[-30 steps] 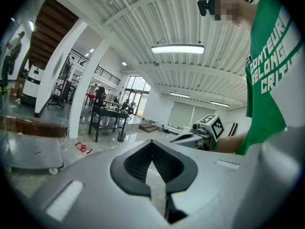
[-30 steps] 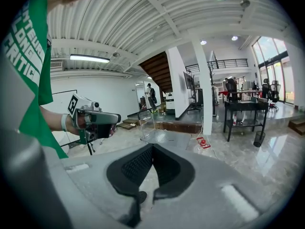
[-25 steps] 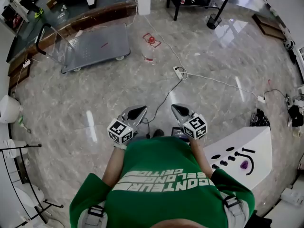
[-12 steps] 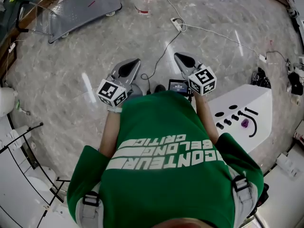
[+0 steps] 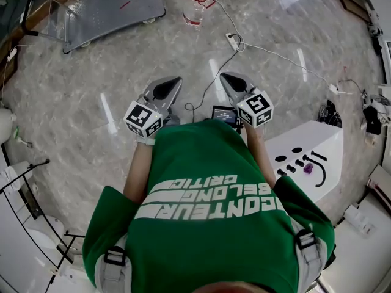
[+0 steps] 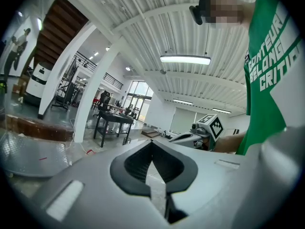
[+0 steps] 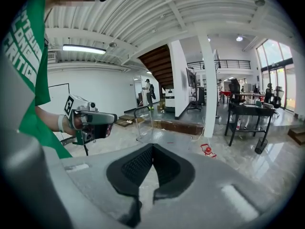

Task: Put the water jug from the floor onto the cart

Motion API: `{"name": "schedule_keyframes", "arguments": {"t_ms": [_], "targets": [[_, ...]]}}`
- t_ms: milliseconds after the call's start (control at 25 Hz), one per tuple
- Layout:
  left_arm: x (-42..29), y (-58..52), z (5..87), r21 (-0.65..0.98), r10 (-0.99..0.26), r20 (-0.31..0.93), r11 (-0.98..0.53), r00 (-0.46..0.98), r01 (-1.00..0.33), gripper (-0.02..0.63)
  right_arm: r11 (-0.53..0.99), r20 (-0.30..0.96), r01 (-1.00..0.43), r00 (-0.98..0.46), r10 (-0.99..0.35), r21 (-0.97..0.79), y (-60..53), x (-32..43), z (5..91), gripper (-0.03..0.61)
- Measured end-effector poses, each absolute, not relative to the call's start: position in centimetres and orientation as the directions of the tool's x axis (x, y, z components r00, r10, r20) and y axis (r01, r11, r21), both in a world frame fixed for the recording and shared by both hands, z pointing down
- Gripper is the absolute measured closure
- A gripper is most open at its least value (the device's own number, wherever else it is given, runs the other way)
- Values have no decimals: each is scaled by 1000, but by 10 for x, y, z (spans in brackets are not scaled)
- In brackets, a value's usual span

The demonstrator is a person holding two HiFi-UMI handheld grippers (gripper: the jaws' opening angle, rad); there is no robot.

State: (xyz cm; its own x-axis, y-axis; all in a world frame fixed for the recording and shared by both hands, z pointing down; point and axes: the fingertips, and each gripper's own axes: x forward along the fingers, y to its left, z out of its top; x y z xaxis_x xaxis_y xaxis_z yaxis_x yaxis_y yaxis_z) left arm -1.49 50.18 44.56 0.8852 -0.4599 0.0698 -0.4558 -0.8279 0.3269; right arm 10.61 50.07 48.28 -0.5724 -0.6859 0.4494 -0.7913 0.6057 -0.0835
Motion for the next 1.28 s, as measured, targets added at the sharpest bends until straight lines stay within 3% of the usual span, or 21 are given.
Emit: {"name": "schedule_keyframes", "arguments": {"t_ms": [320,600,1280], "targets": [[-84,458,457,349,-465,93,-813,881,-466,604,628,475,-777,-563,-676,-27,459,45,481,588],[-121,428,473,357,-466,172,-792,868,-495,604,582,508,-813,-509,-694,-20,455,33,488,588],[-72,346,475,358,-481,229,-767,847,-532,604,611,468,-788,-568,-677,-73,340,72,498,588]]}}
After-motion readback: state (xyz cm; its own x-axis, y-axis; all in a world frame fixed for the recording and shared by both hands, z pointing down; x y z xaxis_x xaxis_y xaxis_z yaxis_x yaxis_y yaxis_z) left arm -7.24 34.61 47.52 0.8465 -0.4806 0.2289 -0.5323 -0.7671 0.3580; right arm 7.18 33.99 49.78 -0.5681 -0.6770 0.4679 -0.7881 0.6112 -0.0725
